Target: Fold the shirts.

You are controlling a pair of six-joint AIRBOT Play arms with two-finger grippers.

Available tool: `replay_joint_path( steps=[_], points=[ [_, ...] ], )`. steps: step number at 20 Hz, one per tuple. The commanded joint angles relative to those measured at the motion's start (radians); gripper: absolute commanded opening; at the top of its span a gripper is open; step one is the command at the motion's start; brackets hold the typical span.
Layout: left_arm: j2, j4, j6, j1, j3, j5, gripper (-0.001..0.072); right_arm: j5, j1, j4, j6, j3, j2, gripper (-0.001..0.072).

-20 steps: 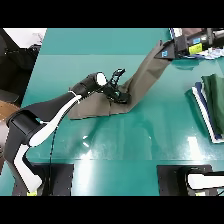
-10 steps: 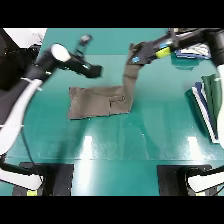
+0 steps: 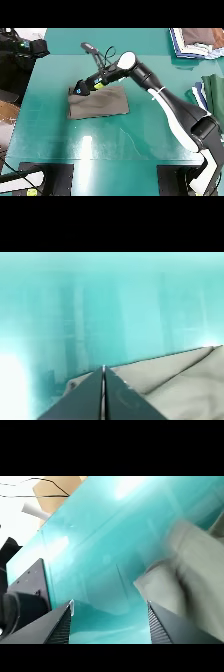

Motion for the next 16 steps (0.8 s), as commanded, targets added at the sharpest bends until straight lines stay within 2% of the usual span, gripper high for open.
replay_joint_path(
  steps=[1, 2, 4, 6, 11, 12, 14, 16],
  points=[
    [0.019, 0.003, 0.0, 0.034, 0.0, -0.053, 0.0034, 0.026, 0.007, -0.033, -0.004, 0.001, -0.023, 0.0424],
    [0.019, 0.002, 0.0, 0.034, 0.0, -0.061, 0.0034, 0.101, -0.025, -0.063, -0.003, 0.001, -0.008, 0.0397],
    [0.019, 0.003, 0.001, 0.034, 0.0, -0.088, 0.0034, 0.256, -0.105, -0.131, 0.014, -0.026, 0.032, 0.0397],
    [0.019, 0.003, 0.014, 0.031, -0.001, -0.114, 0.0034, 0.325, -0.195, -0.206, 0.032, -0.12, 0.097, 0.0397],
    [0.019, -0.003, 0.026, 0.031, -0.001, -0.133, 0.0034, 0.235, -0.443, -0.247, 0.051, -0.46, 0.265, 0.0397],
    [0.019, -0.004, 0.026, 0.031, -0.001, -0.131, 0.0034, 0.209, -0.483, -0.242, 0.051, -0.507, 0.277, 0.0416],
    [0.019, -0.004, 0.026, 0.031, -0.001, -0.126, 0.0034, 0.161, -0.543, -0.215, 0.05, -0.585, 0.277, 0.0612],
    [0.018, -0.004, 0.026, 0.031, -0.001, -0.125, 0.0034, 0.124, -0.571, -0.132, 0.047, -0.644, 0.253, 0.0623]
  ],
)
